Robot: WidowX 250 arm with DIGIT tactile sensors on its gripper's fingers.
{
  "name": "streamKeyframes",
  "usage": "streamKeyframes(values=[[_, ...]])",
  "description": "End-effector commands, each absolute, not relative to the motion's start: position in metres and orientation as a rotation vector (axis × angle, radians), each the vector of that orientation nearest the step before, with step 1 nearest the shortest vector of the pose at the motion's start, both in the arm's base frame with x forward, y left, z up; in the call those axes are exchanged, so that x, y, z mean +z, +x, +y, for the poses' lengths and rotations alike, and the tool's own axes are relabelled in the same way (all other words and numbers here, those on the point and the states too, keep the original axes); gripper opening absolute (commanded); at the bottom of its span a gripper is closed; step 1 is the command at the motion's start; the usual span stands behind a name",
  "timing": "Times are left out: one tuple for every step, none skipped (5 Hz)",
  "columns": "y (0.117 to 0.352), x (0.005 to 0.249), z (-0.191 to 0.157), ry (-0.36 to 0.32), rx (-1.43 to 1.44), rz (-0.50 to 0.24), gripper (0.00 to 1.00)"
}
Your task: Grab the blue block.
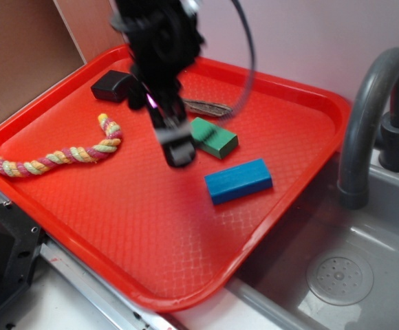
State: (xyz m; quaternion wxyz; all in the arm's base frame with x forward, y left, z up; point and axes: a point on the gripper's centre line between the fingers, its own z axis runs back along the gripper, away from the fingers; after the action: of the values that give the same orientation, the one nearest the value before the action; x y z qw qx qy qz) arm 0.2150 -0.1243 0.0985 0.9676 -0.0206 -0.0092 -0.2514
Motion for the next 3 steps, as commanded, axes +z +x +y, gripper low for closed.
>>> streamKeyframes(values=[[0.232, 0.077, -0.166, 0.008, -0.548, -0.026, 1.00], [0.241, 0.066, -0.168, 0.030, -0.534, -0.007, 1.00], [0.246, 0.054, -0.167, 0.048, -0.528, 0.019, 1.00]])
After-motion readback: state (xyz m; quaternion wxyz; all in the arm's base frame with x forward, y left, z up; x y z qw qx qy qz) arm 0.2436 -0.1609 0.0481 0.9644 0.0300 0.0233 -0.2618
